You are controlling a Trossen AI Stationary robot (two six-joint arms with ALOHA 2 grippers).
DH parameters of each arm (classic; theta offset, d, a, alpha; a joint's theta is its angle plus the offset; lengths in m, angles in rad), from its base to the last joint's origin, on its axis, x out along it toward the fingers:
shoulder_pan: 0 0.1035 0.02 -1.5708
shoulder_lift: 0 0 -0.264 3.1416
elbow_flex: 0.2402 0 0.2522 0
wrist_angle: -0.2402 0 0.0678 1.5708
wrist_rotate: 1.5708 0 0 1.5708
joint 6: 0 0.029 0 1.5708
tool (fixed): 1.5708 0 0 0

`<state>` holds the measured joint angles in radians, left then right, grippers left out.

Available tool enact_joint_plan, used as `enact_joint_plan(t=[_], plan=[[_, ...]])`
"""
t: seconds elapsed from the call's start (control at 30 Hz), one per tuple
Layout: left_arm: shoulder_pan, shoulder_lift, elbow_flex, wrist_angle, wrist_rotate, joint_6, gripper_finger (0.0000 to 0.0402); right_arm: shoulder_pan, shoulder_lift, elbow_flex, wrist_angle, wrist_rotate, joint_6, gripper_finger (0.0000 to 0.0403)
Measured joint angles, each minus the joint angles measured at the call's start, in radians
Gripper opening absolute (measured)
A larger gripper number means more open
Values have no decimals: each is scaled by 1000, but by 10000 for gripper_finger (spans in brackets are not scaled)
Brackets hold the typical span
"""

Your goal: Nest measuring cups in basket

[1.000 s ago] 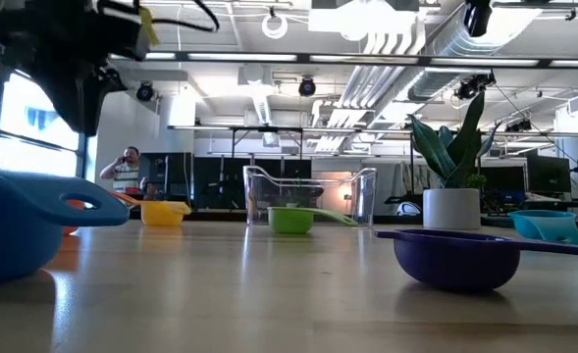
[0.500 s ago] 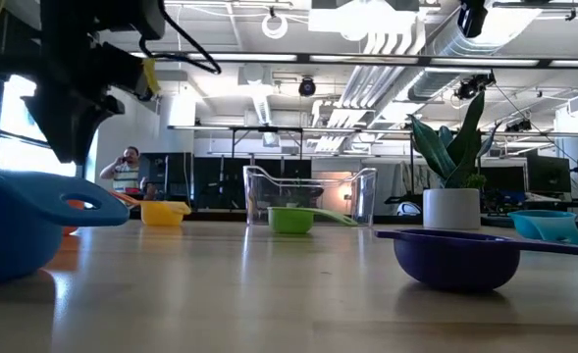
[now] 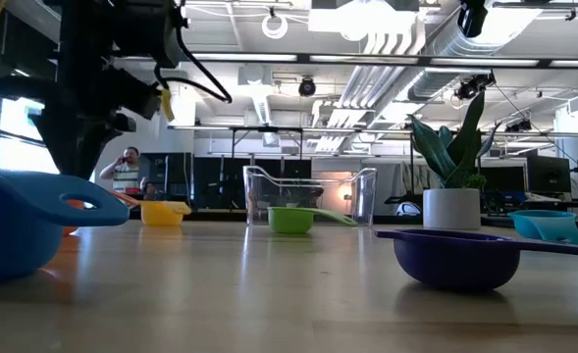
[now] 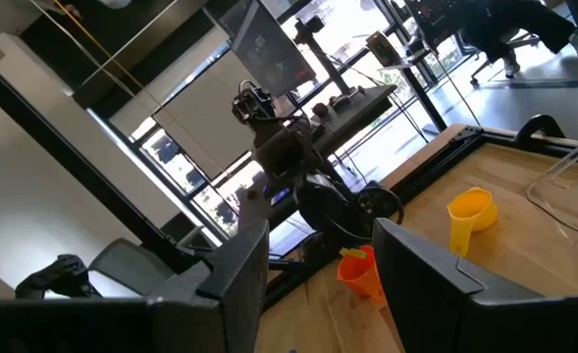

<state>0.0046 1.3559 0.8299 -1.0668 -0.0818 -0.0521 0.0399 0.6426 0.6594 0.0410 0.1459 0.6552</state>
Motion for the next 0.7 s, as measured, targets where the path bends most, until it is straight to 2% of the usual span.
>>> enact_joint_plan(t=[0.4, 0.53, 0.7], plan=[[43, 110, 0, 29, 0, 50, 116, 0, 0, 0, 0, 0, 0, 177], [43, 129, 0, 30, 0, 64, 91, 0, 0, 0, -1, 0, 0, 177], [43, 131, 0, 47, 0, 64, 40, 0, 0, 0, -1, 0, 0, 177]])
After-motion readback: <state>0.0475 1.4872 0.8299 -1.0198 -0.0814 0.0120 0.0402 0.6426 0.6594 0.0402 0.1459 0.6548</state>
